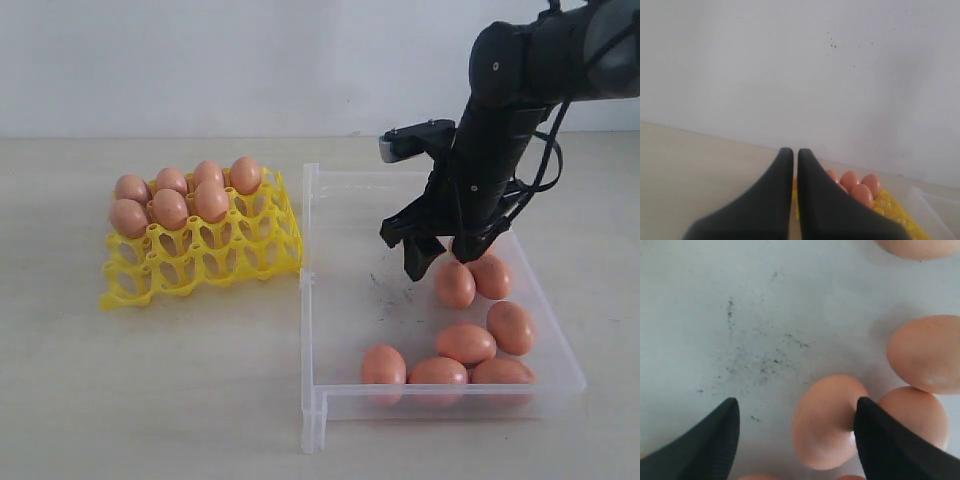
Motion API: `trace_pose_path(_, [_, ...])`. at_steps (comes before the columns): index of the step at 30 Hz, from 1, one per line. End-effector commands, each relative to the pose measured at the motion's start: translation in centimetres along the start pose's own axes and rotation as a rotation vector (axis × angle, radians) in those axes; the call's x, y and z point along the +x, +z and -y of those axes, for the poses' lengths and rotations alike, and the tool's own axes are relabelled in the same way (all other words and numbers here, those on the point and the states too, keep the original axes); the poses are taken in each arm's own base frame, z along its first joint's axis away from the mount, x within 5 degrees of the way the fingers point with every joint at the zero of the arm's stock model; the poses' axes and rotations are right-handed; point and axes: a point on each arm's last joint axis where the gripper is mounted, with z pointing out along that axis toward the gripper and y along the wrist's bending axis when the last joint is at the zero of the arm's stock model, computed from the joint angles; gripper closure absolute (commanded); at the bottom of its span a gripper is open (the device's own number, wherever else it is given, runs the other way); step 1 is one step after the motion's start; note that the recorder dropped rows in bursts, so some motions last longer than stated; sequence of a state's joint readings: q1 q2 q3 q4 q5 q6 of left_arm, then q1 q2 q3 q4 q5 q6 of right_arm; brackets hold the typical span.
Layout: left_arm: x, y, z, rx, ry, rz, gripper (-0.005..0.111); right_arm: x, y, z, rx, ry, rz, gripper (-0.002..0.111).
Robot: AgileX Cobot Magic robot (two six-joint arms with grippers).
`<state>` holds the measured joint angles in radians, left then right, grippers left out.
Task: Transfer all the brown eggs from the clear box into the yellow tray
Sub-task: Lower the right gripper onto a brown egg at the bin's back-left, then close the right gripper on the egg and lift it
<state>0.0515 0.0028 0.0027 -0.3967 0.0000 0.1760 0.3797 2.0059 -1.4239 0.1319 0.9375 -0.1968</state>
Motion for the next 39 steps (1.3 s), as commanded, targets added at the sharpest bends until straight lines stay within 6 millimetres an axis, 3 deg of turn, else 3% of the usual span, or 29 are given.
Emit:
trace_pose_path(1, [-0.1, 0.0, 0.0, 0.005, 0.005, 0.004, 0.103, 0.0, 1.7, 0.2, 0.006, 0.009, -0.037, 0.050])
trace_pose_path(15, [-0.1, 0.0, 0.0, 0.005, 0.005, 0.004, 0.103, 0.4, 4.4, 0.3, 0.016, 0.010, -0.118, 0.050])
trace_pose_path(26, [-0.1, 0.0, 0.0, 0.005, 0.005, 0.004, 0.103, 0.6, 4.6, 0.5, 0.056, -0.041, -0.147, 0.051])
trace_pose_path(29, [-0.1, 0.0, 0.0, 0.005, 0.005, 0.004, 0.103, 0.8, 4.5, 0.7, 0.075, -0.057, -0.170, 0.065])
trace_pose_path(30, [-0.1, 0.0, 0.0, 0.005, 0.005, 0.004, 0.103, 0.8, 4.5, 0.7, 0.075, -0.057, -0.172, 0.074])
trace_pose_path(32, [-0.1, 0.0, 0.0, 0.005, 0.005, 0.004, 0.103, 0.8, 4.5, 0.7, 0.074, -0.059, -0.174, 0.102])
trace_pose_path(33, [-0.1, 0.0, 0.0, 0.005, 0.005, 0.004, 0.103, 0.8, 4.5, 0.7, 0.075, -0.059, -0.171, 0.108])
trace_pose_path(39, [-0.1, 0.0, 0.0, 0.005, 0.005, 0.004, 0.103, -0.3, 4.4, 0.7, 0.085, -0.065, -0.048, 0.109])
